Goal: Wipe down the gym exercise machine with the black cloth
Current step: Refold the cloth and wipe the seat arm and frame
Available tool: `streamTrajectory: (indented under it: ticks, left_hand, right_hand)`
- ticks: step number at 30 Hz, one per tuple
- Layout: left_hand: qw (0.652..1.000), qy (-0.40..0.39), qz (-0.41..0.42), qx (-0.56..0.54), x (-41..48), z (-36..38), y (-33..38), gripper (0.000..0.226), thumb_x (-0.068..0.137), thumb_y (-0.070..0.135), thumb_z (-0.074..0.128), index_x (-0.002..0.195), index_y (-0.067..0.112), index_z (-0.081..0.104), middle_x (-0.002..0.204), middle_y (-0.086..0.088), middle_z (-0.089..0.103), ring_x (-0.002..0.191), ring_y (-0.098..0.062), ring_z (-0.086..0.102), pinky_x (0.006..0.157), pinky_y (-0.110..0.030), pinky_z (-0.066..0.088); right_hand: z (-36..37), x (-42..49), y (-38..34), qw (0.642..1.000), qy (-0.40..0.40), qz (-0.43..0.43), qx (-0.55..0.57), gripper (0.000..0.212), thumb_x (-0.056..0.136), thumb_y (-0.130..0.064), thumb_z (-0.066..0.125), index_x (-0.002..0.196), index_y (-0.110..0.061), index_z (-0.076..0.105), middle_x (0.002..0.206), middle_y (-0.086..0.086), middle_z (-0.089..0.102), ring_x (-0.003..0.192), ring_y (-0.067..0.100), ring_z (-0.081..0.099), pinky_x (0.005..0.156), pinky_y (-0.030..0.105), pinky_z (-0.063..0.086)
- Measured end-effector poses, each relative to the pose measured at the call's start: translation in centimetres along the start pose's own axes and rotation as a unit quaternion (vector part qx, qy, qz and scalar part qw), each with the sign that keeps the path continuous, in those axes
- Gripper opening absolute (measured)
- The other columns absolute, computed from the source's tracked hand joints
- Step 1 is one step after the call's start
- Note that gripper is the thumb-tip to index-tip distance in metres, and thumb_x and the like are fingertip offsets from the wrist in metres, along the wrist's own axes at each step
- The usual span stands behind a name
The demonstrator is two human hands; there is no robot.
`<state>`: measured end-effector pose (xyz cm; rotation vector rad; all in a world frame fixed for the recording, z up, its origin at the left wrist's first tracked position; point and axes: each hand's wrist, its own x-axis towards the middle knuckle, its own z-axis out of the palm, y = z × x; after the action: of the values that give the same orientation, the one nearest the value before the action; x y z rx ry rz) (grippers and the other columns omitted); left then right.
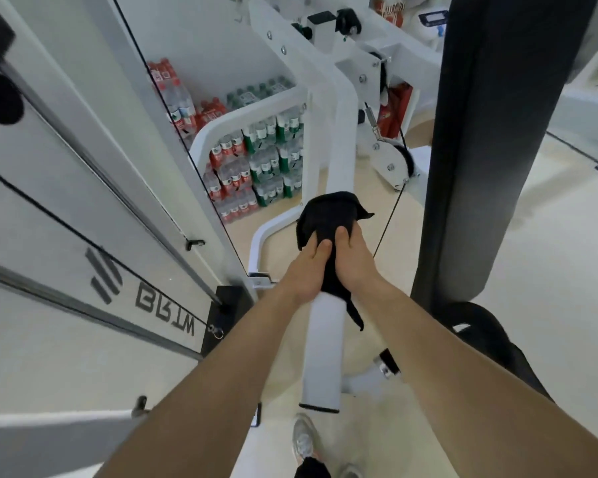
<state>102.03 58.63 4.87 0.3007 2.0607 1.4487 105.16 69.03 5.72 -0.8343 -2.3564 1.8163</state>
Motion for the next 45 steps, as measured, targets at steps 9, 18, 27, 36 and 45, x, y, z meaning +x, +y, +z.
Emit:
streamTrajectory:
  ticks: [9,18,27,36,45]
  left_hand:
    - [1.0,0.016,-0.016,-0.019,-10.6,1.8,-2.5,0.047,0.108,0.039,0.034,0.154,0.029,0.035,0.142,0.008,0.051,0.13,-0.012,0.048,0.11,-0.03,0.036]
    - [0.998,0.026,-0.056,-0.001,-15.4,2.2,-6.6,0.065,0.099,0.061,0.036,0.156,0.031,0.029,0.152,0.011,0.041,0.141,-0.011,0.038,0.119,-0.031,0.025]
    - [0.998,-0.026,-0.028,-0.044,-7.7,0.6,-3.1,0.079,0.086,0.07,0.039,0.157,0.037,0.023,0.149,0.001,0.049,0.134,-0.019,0.048,0.115,-0.044,0.036]
    - [0.996,-0.089,0.01,0.014,-12.9,0.0,-3.8,0.057,0.109,0.038,0.032,0.16,0.028,0.01,0.145,0.002,0.045,0.132,-0.016,0.045,0.097,-0.017,0.035]
    - [0.981,-0.11,0.065,0.149,-20.9,-1.0,-6.6,0.037,0.098,0.029,0.047,0.133,0.022,0.042,0.106,0.006,0.067,0.096,-0.018,0.063,0.088,-0.041,0.052]
  right_hand:
    - [0.6,-9.8,1.9,0.997,-0.028,0.025,-0.064,0.051,0.109,-0.035,0.027,0.154,-0.012,0.021,0.141,0.019,0.054,0.124,0.037,0.055,0.099,0.039,0.044]
    - [2.3,-15.6,2.7,0.97,0.016,-0.02,-0.243,0.058,0.108,-0.024,0.033,0.155,-0.003,0.006,0.141,0.02,0.051,0.119,0.035,0.059,0.08,0.033,0.041]
    - [1.3,-9.2,-0.1,0.982,0.056,0.031,-0.176,0.041,0.109,-0.036,0.024,0.13,-0.004,0.038,0.118,0.026,0.061,0.104,0.041,0.061,0.077,0.037,0.041]
    - [2.0,-13.7,1.3,0.941,0.073,-0.02,-0.33,0.049,0.11,-0.029,0.026,0.15,-0.001,0.024,0.103,0.022,0.066,0.09,0.037,0.064,0.068,0.035,0.038]
    - [3.4,-24.9,5.5,0.897,0.162,-0.078,-0.405,0.038,0.102,-0.025,0.043,0.137,-0.012,0.047,0.098,0.007,0.067,0.071,0.024,0.063,0.058,0.035,0.051]
